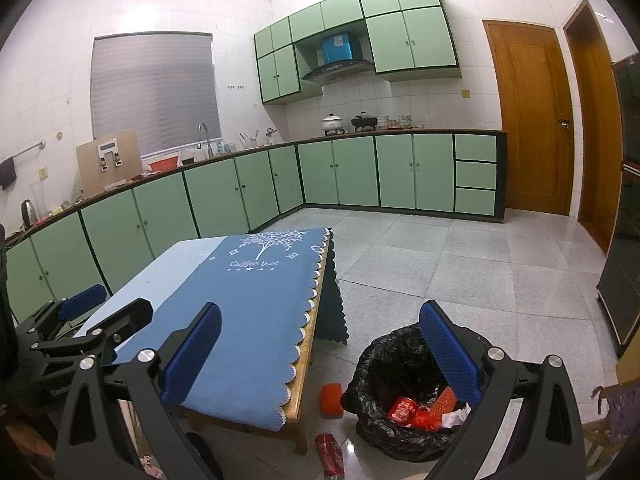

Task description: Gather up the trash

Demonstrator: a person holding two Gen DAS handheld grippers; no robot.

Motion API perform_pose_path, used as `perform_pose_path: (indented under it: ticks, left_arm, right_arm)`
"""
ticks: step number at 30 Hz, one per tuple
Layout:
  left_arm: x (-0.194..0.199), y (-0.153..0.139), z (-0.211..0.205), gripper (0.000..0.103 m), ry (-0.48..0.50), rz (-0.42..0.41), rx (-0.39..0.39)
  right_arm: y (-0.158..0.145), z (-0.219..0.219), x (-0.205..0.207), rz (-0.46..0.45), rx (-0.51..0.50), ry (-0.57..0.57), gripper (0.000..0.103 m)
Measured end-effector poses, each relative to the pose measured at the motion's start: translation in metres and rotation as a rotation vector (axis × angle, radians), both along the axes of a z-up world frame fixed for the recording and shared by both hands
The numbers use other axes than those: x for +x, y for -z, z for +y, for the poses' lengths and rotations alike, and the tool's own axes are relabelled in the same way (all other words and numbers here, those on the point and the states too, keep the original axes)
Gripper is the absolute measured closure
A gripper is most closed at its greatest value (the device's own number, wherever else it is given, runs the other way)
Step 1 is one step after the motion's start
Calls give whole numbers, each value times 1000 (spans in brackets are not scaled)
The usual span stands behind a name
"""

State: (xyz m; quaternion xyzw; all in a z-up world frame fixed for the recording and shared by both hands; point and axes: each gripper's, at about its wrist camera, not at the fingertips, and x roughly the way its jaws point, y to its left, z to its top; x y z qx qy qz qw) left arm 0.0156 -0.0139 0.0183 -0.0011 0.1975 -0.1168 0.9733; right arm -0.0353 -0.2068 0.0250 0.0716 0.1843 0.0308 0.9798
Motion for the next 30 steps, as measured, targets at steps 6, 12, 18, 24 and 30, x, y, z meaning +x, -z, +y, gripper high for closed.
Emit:
perform_pose_path:
  ticks: [6, 12, 18, 24, 30]
  left_arm:
    - [0, 0, 0, 9, 1, -1, 0]
    - [0, 0, 0, 9, -1, 0, -1]
    - [0, 0, 0, 9, -1, 0, 0]
    - [0, 0, 0, 9, -1, 0, 0]
    - [0, 0, 0, 9, -1, 0, 0]
  right_arm:
    - [0, 0, 0, -1, 0, -1, 6]
    - [0, 2, 0, -2, -1, -2, 6]
    - [0, 2, 0, -2, -1, -2, 6]
    - [-2, 3, 1, -3, 0, -5, 6]
    - [-1, 3, 2, -4, 0, -4, 6]
